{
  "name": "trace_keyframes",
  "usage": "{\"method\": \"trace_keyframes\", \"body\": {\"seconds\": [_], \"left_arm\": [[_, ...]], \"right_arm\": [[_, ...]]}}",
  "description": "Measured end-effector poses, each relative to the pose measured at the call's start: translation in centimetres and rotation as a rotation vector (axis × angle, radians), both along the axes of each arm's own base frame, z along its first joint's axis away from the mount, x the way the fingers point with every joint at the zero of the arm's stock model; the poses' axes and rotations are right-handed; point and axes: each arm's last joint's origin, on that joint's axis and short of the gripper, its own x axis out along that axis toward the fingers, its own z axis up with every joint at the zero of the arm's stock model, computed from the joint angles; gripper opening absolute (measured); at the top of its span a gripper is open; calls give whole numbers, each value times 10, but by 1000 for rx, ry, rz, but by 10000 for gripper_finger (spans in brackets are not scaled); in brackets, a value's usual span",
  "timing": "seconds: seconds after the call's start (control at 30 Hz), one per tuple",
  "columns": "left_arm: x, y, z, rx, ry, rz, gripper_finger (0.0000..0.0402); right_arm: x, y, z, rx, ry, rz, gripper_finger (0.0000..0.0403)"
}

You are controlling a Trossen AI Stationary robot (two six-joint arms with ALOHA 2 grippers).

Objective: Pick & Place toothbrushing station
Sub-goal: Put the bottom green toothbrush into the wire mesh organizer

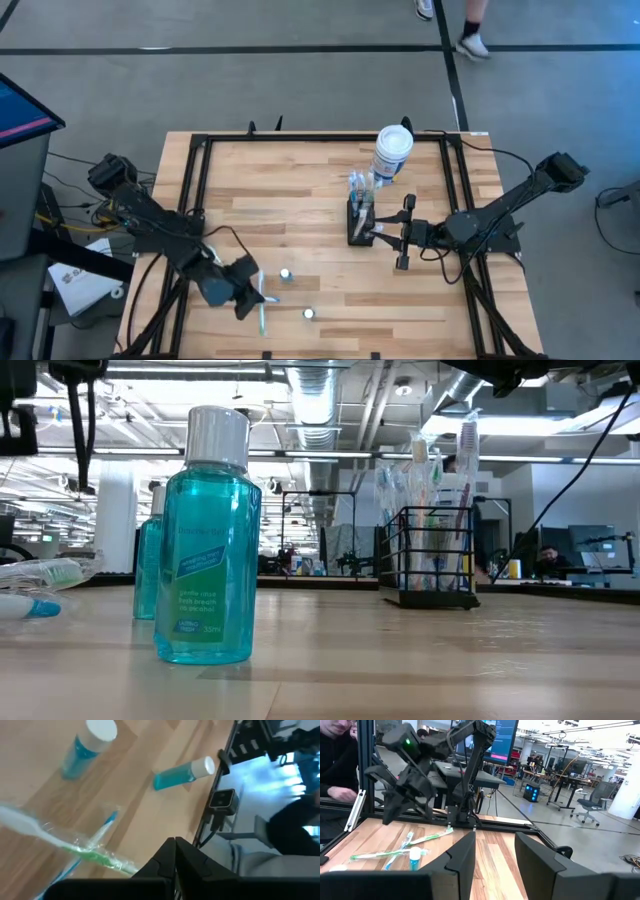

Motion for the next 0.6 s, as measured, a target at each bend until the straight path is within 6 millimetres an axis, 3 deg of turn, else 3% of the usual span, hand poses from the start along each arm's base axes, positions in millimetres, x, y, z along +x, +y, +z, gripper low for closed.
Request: {"method": "trace_keyframes", "body": {"seconds": [0.17,0.33,0.6], "left_arm": [[5,5,13,48,116,34,0],[9,16,1,51,261,42,0],[15,19,-7,26,332,38,4]], "right_arm": [[0,0,0,0,0,0,128],[0,0,0,3,-3,0,128],[0,0,0,20,-6,1,128]]}}
